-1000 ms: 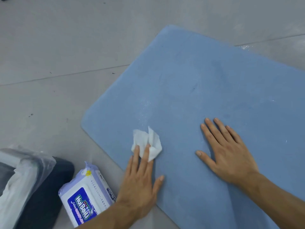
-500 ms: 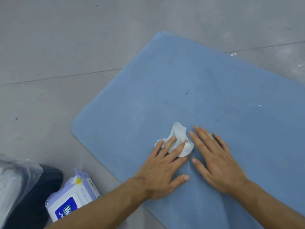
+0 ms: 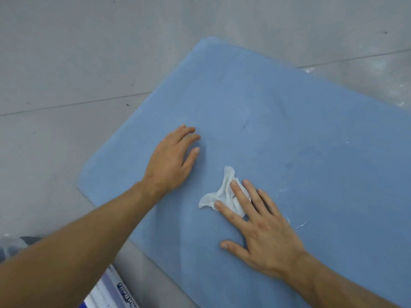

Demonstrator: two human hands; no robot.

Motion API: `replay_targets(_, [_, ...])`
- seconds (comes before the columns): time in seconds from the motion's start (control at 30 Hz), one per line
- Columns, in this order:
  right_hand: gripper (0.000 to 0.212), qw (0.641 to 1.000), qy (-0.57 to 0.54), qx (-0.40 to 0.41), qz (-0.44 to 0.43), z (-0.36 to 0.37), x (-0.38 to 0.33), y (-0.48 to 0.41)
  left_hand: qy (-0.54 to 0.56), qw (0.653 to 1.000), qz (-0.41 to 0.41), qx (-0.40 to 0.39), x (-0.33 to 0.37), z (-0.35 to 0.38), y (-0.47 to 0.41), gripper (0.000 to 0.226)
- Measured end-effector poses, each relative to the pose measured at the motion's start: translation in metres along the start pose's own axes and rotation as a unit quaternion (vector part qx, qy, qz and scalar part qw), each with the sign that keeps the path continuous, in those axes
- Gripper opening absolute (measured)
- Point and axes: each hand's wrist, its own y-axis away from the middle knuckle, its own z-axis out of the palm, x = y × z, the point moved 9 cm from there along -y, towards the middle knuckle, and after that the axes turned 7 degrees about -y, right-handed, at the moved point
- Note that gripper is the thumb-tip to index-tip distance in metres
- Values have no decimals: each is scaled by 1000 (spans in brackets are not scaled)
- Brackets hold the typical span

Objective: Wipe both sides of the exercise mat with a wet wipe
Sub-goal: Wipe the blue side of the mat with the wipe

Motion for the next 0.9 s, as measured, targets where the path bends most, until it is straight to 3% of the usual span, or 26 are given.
replay_targets(0.13, [79,999,22,30,22,-11,14,-18,-56,996,-9,-71,-5,33,-38,61])
replay_targets(0.4, [88,982,38,46,181,-53,128,-85,-117,987,-82,-71,-14,42,-41,64])
replay_targets(0.5, [89,978,33,36,203,-63,149,-92,-124,986,-80,-73,-12,42,-41,65])
replay_targets(0.57, [84,983,9,22,181,-62,141,-91,-126,986,-76,-74,-13,43,-41,64])
replay_targets(0.7, [75,997,10,-60,57,-41,103,-81,-134,986,-75,-68,-15,44,-42,63])
replay_targets(0.9, [85,994,27,-88,-51,-33,75,-67,-136,986,-72,-64,-15,45,-42,64])
